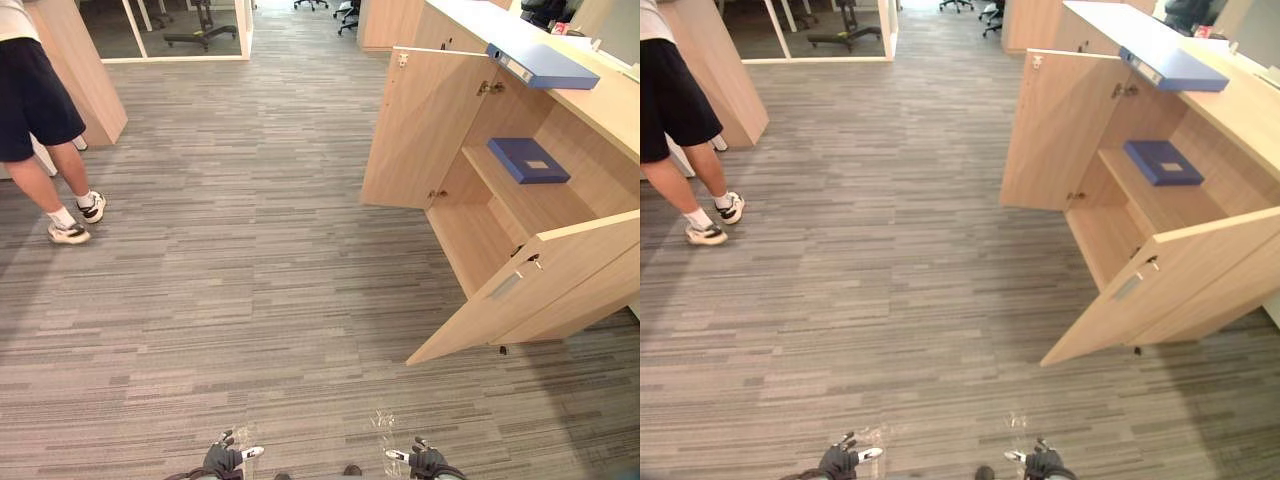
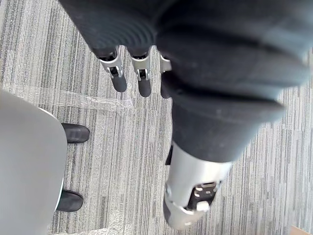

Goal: Walk over to the cabinet, pick up the folder, carry it to the office cabinet, place the folder inside the office cabinet, then close the office cabinet door

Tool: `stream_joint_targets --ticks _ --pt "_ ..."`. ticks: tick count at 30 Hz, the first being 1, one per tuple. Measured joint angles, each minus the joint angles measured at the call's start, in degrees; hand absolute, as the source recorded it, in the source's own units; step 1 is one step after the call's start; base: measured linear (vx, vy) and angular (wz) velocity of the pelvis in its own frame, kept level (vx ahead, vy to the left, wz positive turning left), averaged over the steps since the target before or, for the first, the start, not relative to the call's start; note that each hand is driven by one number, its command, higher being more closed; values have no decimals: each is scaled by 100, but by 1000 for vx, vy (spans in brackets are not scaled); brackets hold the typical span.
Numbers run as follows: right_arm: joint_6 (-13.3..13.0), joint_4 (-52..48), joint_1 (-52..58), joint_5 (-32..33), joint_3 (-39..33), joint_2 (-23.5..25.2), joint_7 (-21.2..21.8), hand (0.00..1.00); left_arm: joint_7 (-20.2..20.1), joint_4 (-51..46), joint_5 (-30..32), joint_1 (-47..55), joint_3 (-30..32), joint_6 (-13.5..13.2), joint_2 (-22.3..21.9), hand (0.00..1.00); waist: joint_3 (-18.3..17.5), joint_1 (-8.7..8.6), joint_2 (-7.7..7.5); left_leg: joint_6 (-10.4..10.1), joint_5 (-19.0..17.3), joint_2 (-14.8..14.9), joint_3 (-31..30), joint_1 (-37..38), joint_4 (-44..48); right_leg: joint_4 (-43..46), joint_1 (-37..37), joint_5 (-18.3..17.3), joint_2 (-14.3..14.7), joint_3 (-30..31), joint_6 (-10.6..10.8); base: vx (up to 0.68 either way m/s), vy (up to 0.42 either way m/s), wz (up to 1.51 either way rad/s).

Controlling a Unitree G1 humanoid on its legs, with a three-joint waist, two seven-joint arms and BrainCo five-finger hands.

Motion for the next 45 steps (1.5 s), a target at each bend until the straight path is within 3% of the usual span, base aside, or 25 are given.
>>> stream_joint_targets --ticks 1,4,7,9,11,13,15,17,19,20,21,22,23,25,28,31,33,34,35,36,40,41,42,44,45 --pt "0 11 -13 0 -2 16 0 0 13 -9 -2 -43 91 1 31 0 44 0 -46 1 -293 22 27 -260 485 32 -32 -113 2 -3 -121 8 -25 -16" --pt "-2 -7 -71 15 -55 -42 2 0 46 -160 -3 -28 598 6 33 0 256 60 147 -288 -1315 513 282 -945 2386 159 38 -270 218 -171 -291 37 -11 -40" --pt "14 -135 -57 48 -45 -123 -24 0 86 -465 -1 -101 861 -5 -58 0 383 75 122 -333 -1300 929 674 -2062 4698 186 227 -410 178 -164 -383 123 0 -6" --pt "19 -130 -49 46 -157 -146 -39 0 82 -507 -19 -140 849 -26 -129 0 436 92 97 -236 -1499 1053 725 -2484 4537 294 318 -551 -25 -123 -328 211 48 -11" --pt "44 -110 -63 33 -247 -138 -41 0 85 -507 5 -224 816 -60 -126 0 445 119 94 -334 -1345 1029 456 -2811 3326 402 348 -738 -371 -18 -110 367 227 -21" --pt "56 -115 -65 30 -251 -141 -55 0 111 -514 25 -251 812 -80 -126 0 477 120 109 -364 -931 1134 284 -2880 2239 436 518 -903 -618 51 125 386 281 -22" --pt "55 -95 -29 18 -321 -128 -76 0 178 -555 37 -154 779 -86 -125 0 454 150 168 -485 -499 1372 248 -2767 1209 504 902 -1237 -934 74 597 510 426 -25" --pt "56 59 -45 12 -586 -52 -82 0 201 -582 32 -169 835 -121 -63 0 421 212 36 -664 122 1178 396 -2762 1590 525 1106 -1372 -1293 70 635 490 424 -28" --pt "61 291 -143 28 -889 91 -81 0 316 -608 29 -68 1010 -167 -65 0 232 313 -70 -588 136 845 386 -2924 2239 1089 827 -1080 -1724 140 238 556 488 -54" --pt "53 291 -112 54 -956 82 -82 0 345 -665 -14 68 1132 -182 -100 0 173 336 -111 -247 -34 613 547 -2816 2438 1763 510 -815 -2066 251 285 598 581 -44" --pt "18 243 -41 88 -971 56 -120 0 383 -652 2 139 1125 -183 -81 0 141 320 -171 -67 -284 348 731 -2503 2392 2620 181 -375 -2467 259 37 601 573 -29" --pt "-2 186 -2 150 -1009 16 -138 0 384 -652 4 187 1074 -189 -70 0 123 313 -188 29 -355 193 817 -2274 2268 3069 12 -36 -2691 228 -245 739 608 -8" --pt "-9 19 63 254 -1130 -69 -165 0 386 -616 11 263 909 -203 -68 0 112 279 -175 221 -433 -83 947 -1730 1944 4072 -279 573 -3143 55 -850 618 454 6" --pt "-18 -198 43 282 -1101 -154 -172 0 384 -531 66 287 719 -207 18 0 109 124 -126 336 -472 -337 865 -996 1465 6015 -753 374 -3530 -523 -1091 544 334 25" --pt "-12 -248 -65 376 -729 -117 -171 0 380 -324 337 269 395 -184 80 0 200 90 77 338 -481 -200 770 23 933 6260 -1117 -1117 -2772 -1520 -526 566 181 2" --pt "-33 -331 -110 448 -577 -115 -166 0 368 -333 403 175 276 -174 27 0 414 51 227 200 -566 -35 887 659 778 4662 -1326 -1527 -1984 -2486 -377 466 -15 -25" --pt "-70 -345 -181 446 -343 -129 -169 0 360 -353 408 176 276 -194 42 0 417 44 214 71 -651 -67 1120 905 522 3328 -1619 -1157 -1532 -3162 -530 360 -105 -25" --pt "-74 -334 -176 434 -227 -131 -172 0 341 -392 474 175 270 -199 72 0 422 21 71 -93 -803 -225 1213 1125 361 2704 -1801 -320 -1340 -3440 -1067 369 -129 -47" --pt "-66 -212 -235 412 -215 -248 -173 0 314 -379 521 196 301 -187 -71 0 410 104 198 -191 -937 -183 1311 1315 298 2699 -1791 -640 -1147 -3510 -1534 385 -126 -67" --pt "-62 -185 -301 393 -213 -259 -171 0 305 -392 542 211 336 -190 -110 0 385 107 267 -198 -941 -94 1380 1301 347 2651 -1820 -658 -1042 -3471 -1511 403 -130 -86" --pt "-72 -126 -193 222 -401 -253 -199 0 306 -370 620 162 564 -154 -186 0 434 -36 341 -349 -1153 562 1549 654 2560 1997 -1299 -930 -345 -3251 -1214 389 -202 -47" --pt "-84 -180 -44 222 -445 -254 -218 0 302 -397 500 210 815 -163 -278 0 425 -15 418 -328 -794 1085 1512 181 4277 1612 -886 -932 84 -3029 -1211 359 -207 -84" --pt "-84 -177 -18 221 -441 -263 -229 0 305 -400 436 241 914 -164 -304 0 402 4 460 -320 -558 1326 1495 -32 4934 1490 -753 -943 253 -2896 -1193 381 -124 -107" --pt "-77 -139 3 227 -462 -270 -248 0 314 -391 226 282 1142 -160 -319 0 419 63 511 -273 -727 1832 1429 -764 6529 1290 -402 -1061 620 -2366 -1097 404 24 -133" --pt "-59 -111 4 224 -470 -276 -258 0 323 -409 141 282 1279 -163 -304 0 456 97 465 -227 -929 1820 1332 -1161 6765 1174 -219 -1087 662 -2042 -1047 393 60 -134"
